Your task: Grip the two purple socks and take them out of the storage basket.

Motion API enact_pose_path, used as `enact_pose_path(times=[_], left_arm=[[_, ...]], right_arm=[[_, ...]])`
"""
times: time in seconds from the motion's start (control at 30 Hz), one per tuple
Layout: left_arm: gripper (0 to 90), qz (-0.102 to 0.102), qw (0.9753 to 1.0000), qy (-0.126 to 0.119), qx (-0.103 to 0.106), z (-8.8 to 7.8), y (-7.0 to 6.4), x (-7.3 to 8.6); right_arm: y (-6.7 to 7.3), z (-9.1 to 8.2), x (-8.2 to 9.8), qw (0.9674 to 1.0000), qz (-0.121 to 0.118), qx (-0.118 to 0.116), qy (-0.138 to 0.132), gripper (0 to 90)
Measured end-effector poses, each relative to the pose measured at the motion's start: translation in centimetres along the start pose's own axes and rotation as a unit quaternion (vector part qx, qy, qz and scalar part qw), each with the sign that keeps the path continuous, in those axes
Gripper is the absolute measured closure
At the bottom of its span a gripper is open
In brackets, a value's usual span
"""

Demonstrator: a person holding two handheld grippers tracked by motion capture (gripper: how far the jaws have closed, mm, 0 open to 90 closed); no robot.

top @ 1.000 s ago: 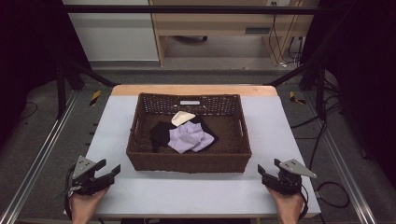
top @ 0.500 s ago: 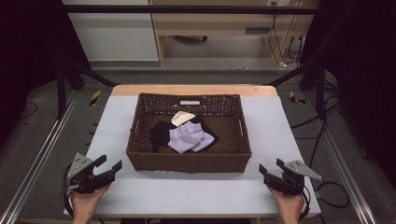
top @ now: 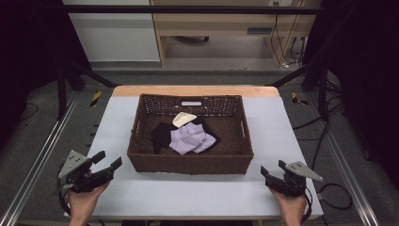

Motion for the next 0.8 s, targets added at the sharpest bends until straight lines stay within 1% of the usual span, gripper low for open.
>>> enact_pose_path(times=[0.03,0.17,0.2,0.23,0.27,0.3,0.33,0.37,0.5,0.53,0.57,0.67,0.73,0.77,0.8], left_arm=[[28.2,0.0,1.0,0.0,0.0,0.0,0.0,0.0],[27.7,0.007,0.9999,-0.006,0.005,0.1,-0.6,-1.1],[27.6,0.008,0.9999,-0.008,0.007,0.2,-0.8,-1.4],[27.2,0.01,0.9998,-0.01,0.013,0.4,-1.2,-2.1],[27.1,0.01,0.9998,-0.01,0.013,0.4,-1.2,-2.1],[27.1,0.01,0.9998,-0.013,0.014,0.4,-1.4,-2.5],[27.1,0.009,0.9996,-0.017,0.02,0.6,-1.7,-3.2],[27.1,0.009,0.9996,-0.017,0.02,0.6,-1.7,-3.2],[28.2,0.006,0.9994,-0.015,0.032,1.1,-2.2,-4.5],[28.8,0.007,0.9992,-0.015,0.035,1.4,-2.5,-5.1],[28.8,0.007,0.9992,-0.015,0.035,1.4,-2.5,-5.1],[28.9,0.014,0.9992,-0.016,0.033,1.9,-3.0,-6.0],[29.0,0.021,0.9992,-0.015,0.031,2.4,-3.4,-6.6],[29.2,0.024,0.9992,-0.014,0.031,2.6,-3.7,-6.8],[29.2,0.028,0.9991,-0.014,0.03,2.8,-3.9,-7.1]], right_arm=[[0.0,0.0,0.0,1.0,0.0,0.0,0.0,24.0],[-0.2,0.0,-0.4,1.0,0.001,0.003,-0.009,23.0],[-0.3,0.0,-0.4,0.9999,0.004,0.004,-0.009,22.7],[-0.5,0.1,-0.5,0.9999,0.004,0.007,-0.01,22.1],[-0.5,0.1,-0.5,0.9999,0.004,0.007,-0.01,22.1],[-0.6,0.2,-0.6,0.9999,0.007,0.009,-0.011,21.9],[-0.7,0.2,-0.6,0.9998,0.009,0.01,-0.012,21.7],[-0.7,0.2,-0.6,0.9998,0.009,0.01,-0.012,21.7],[-0.8,0.2,-0.5,0.9998,0.008,0.012,-0.012,21.0],[-0.8,0.3,-0.6,0.9998,0.006,0.013,-0.013,20.5],[-0.8,0.3,-0.6,0.9998,0.006,0.013,-0.013,20.5],[-0.7,0.4,-0.5,0.9998,0.004,0.013,-0.013,20.5],[-0.7,0.5,-0.5,0.9998,0.003,0.014,-0.012,20.5],[-0.6,0.5,-0.5,0.9998,0.007,0.012,-0.01,20.6],[-0.7,0.6,-0.5,0.9998,0.004,0.015,-0.012,20.5]])
Point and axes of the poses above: each handheld gripper's, and its own axes: z roughly forward along the jaws, x roughly out of its underside, y roughly to its left, the point moved 10 cm from there along z, roughly forward along the jaws, and after that the axes turned 5 degrees about y, right-handed, at the moved point
